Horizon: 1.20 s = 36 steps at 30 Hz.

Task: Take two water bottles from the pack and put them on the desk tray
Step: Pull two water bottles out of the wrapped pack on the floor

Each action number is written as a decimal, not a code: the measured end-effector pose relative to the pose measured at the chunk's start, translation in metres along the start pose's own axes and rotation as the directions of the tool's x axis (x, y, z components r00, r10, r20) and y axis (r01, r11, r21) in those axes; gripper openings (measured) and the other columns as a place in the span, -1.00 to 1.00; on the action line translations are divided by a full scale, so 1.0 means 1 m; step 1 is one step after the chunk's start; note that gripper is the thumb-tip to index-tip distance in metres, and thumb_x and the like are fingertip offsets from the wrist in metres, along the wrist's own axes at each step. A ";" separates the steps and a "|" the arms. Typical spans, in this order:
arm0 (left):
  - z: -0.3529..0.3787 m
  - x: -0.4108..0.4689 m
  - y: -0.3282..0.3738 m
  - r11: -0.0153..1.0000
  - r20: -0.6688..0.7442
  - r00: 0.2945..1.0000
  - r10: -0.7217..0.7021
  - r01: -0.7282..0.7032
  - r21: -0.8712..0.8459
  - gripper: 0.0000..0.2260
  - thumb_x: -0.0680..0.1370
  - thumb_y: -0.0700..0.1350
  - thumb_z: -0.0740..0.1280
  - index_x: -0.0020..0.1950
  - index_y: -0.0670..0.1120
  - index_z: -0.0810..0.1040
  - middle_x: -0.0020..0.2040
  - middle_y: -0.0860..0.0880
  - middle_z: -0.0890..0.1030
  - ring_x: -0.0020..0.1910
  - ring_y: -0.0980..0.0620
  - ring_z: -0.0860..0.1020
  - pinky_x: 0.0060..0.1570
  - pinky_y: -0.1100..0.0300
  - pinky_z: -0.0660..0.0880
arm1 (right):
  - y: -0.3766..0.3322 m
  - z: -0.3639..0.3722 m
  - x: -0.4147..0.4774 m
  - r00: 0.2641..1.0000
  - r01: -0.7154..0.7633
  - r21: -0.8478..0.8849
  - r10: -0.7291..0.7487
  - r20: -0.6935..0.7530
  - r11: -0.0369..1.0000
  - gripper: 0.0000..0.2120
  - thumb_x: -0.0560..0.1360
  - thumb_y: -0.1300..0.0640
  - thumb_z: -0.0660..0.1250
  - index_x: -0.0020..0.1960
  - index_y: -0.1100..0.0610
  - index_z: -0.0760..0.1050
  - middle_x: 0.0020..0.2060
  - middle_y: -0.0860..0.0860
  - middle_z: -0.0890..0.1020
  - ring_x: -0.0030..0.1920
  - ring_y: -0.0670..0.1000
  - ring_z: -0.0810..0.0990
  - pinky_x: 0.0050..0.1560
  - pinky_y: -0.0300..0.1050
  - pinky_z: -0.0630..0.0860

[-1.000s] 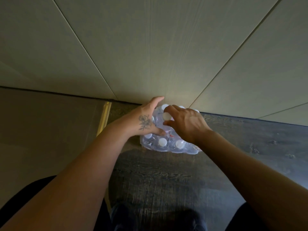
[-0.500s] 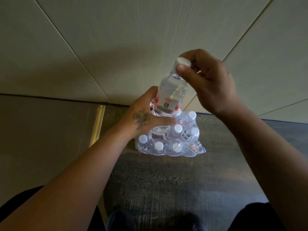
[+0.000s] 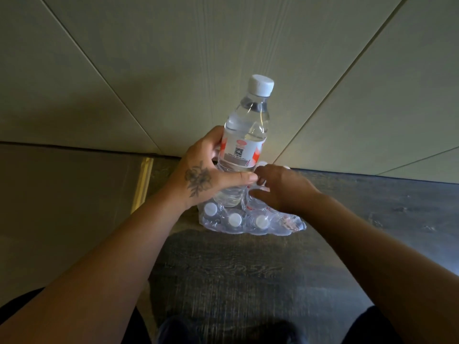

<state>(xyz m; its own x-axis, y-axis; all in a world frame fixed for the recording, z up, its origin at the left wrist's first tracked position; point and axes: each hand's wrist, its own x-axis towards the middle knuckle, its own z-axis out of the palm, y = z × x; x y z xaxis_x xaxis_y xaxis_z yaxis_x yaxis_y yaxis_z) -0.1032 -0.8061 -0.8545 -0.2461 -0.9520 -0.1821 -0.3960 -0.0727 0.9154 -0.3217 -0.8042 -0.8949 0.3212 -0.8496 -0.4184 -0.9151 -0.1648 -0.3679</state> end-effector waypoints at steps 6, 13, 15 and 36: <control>0.002 0.003 -0.003 0.999 -0.013 1.000 0.025 -0.025 -0.045 -0.31 0.28 0.11 0.68 0.37 0.12 0.54 0.18 0.09 0.76 0.19 0.08 0.74 0.25 -0.18 0.70 | 0.004 0.032 0.004 1.000 -0.005 -0.242 0.009 0.016 0.970 -0.48 0.57 -0.13 0.47 0.45 0.02 0.49 0.36 0.07 0.54 0.23 0.13 0.66 0.19 0.09 0.65; 0.001 0.003 0.002 0.999 -0.011 0.999 0.040 -0.040 -0.029 -0.41 0.29 0.12 0.62 0.27 0.27 0.51 0.15 0.22 0.70 0.10 0.30 0.67 0.04 0.31 0.65 | 0.011 0.020 0.008 0.994 -0.043 -0.008 0.042 -0.096 0.999 -0.73 0.46 0.03 0.55 0.15 0.04 0.71 0.04 0.01 0.61 -0.09 0.03 0.61 -0.19 -0.18 0.48; -0.001 0.003 0.003 0.998 -0.017 0.999 0.051 -0.051 -0.028 -0.44 0.29 0.08 0.63 0.22 0.32 0.50 0.16 0.25 0.69 0.09 0.32 0.67 -0.01 0.43 0.62 | 0.005 0.003 0.005 0.985 -0.029 0.048 0.036 -0.166 0.998 -0.75 0.41 0.05 0.57 0.08 0.05 0.72 -0.08 -0.06 0.54 -0.11 0.04 0.61 -0.28 -0.20 0.39; -0.011 0.013 -0.004 0.995 -0.060 0.995 0.074 -0.078 -0.063 -0.33 0.37 -0.07 0.73 0.26 0.36 0.45 0.10 0.59 0.63 0.16 0.54 0.60 0.04 0.61 0.52 | -0.047 -0.127 -0.028 0.799 0.152 0.114 -0.054 -0.599 0.982 -0.82 0.35 0.19 0.52 -0.05 0.10 0.78 -0.22 -0.04 0.52 -0.26 -0.06 0.46 -0.29 -0.39 0.29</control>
<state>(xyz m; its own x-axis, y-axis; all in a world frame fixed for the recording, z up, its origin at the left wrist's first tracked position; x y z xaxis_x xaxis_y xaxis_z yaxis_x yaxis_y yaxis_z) -0.0950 -0.8217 -0.8563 -0.2212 -0.9709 -0.0917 -0.3187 -0.0169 0.9477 -0.3189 -0.8360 -0.7610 0.1603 -0.9699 0.1831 -0.8217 -0.2339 -0.5197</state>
